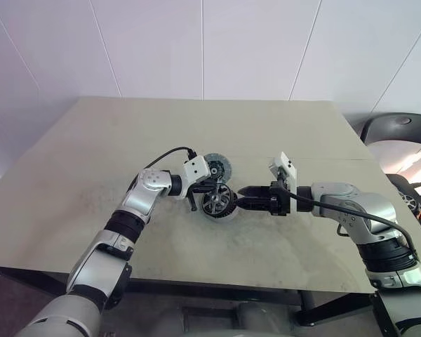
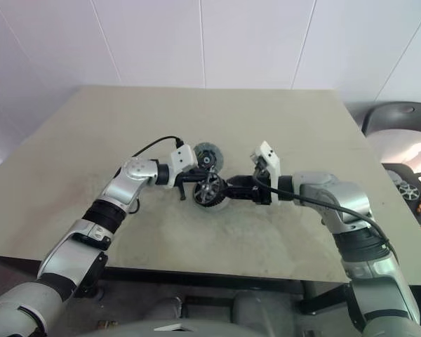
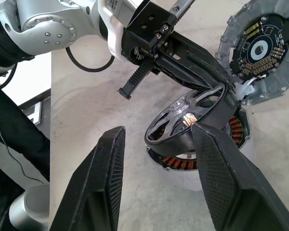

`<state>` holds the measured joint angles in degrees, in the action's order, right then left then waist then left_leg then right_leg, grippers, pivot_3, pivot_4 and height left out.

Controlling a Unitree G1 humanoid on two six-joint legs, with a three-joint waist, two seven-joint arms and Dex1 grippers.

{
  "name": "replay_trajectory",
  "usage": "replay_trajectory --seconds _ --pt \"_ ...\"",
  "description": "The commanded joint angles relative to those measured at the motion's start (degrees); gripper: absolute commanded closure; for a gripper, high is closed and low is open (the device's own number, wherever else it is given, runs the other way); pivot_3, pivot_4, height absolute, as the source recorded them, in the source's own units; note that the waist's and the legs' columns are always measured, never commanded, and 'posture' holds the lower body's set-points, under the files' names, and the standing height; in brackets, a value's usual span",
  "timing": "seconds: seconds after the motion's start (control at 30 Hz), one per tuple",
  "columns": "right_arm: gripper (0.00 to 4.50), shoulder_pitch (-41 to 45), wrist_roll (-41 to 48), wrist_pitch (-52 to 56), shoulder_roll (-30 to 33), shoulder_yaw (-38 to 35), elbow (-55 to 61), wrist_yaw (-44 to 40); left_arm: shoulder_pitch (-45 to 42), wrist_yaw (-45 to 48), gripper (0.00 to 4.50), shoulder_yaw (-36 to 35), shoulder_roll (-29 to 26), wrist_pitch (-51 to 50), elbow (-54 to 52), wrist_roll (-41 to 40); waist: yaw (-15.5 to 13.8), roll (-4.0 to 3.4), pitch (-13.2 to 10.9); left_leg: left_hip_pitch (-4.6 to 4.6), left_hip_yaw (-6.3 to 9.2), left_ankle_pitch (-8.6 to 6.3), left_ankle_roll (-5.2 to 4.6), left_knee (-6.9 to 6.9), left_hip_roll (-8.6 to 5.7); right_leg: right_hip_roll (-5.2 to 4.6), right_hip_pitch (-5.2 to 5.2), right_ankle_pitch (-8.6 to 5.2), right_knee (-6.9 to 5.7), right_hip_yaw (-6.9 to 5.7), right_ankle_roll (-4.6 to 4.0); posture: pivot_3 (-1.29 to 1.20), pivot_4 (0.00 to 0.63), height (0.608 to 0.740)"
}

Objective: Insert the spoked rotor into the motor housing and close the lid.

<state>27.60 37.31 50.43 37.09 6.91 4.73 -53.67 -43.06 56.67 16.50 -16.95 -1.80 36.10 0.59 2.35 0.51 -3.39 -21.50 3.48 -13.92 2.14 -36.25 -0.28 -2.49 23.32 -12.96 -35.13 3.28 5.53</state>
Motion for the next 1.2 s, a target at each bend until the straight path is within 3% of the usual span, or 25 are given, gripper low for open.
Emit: replay_trajectory --seconds 0.03,0.3,0.4,0.67,0.97,1.1,1.2 --pt "2.21 0.5 0.9 -0.1 -0.7 -2.2 2.5 0.2 -2.7 0.9 4.29 -1.7 0.7 0.0 0.2 -1.4 0.0 0.0 0.0 0.0 0.0 0.0 0.0 -0.01 0.0 0.0 -0.01 0.0 0.0 0.0 0.0 0.0 0.0 0.74" --pt "2.21 0.2 0.7 0.2 -2.2 -2.4 2.8 1.3 -5.0 2.7 4.29 -1.5 2.1 0.1 2.6 -1.0 -0.2 0.01 0.0 -0.02 0.0 0.0 0.0 -0.02 -0.01 0.0 -0.02 0.0 0.01 0.0 0.01 0.0 0.0 0.74" --pt "2.16 -0.1 0.6 0.3 -2.6 -2.6 3.2 1.8 -5.1 3.5 3.71 -1.7 2.5 0.0 2.9 -1.3 -0.4 0.02 0.0 -0.03 0.0 0.0 0.0 -0.02 -0.02 -0.01 -0.02 0.01 0.01 0.0 0.01 0.0 0.0 0.74" --pt "2.16 -0.5 0.8 0.4 -3.0 -2.9 3.5 2.6 -5.5 1.9 1.02 -1.5 2.3 1.6 3.4 0.3 -0.2 0.01 0.0 0.01 0.0 0.0 0.0 -0.03 -0.02 -0.01 -0.04 0.0 -0.01 0.0 0.0 0.0 0.0 0.74" --pt "2.16 -0.2 0.7 0.5 -3.5 -2.7 3.3 2.6 -5.2 3.5 1.02 -6.6 2.5 -3.1 -3.0 -6.9 -0.2 0.02 0.0 0.0 0.01 0.0 0.0 -0.04 -0.02 -0.01 -0.05 0.02 -0.01 0.0 0.02 0.0 0.0 0.74" --pt "2.16 -0.4 1.0 0.7 -4.2 -3.0 3.3 2.9 -2.9 2.9 1.92 -9.7 2.4 -7.9 -9.7 -11.2 -0.2 0.01 0.0 0.01 0.01 0.0 0.0 -0.03 -0.02 -0.01 -0.05 0.05 -0.02 0.0 0.08 0.0 0.0 0.74" --pt "2.16 -0.6 0.4 0.5 -5.4 -2.9 2.9 4.4 0.1 1.1 3.04 -11.9 2.3 -11.7 -15.3 -14.2 0.1 0.0 0.0 0.08 0.01 0.0 0.0 -0.01 -0.01 -0.01 -0.1 0.08 -0.04 0.01 0.13 0.0 0.0 0.74"
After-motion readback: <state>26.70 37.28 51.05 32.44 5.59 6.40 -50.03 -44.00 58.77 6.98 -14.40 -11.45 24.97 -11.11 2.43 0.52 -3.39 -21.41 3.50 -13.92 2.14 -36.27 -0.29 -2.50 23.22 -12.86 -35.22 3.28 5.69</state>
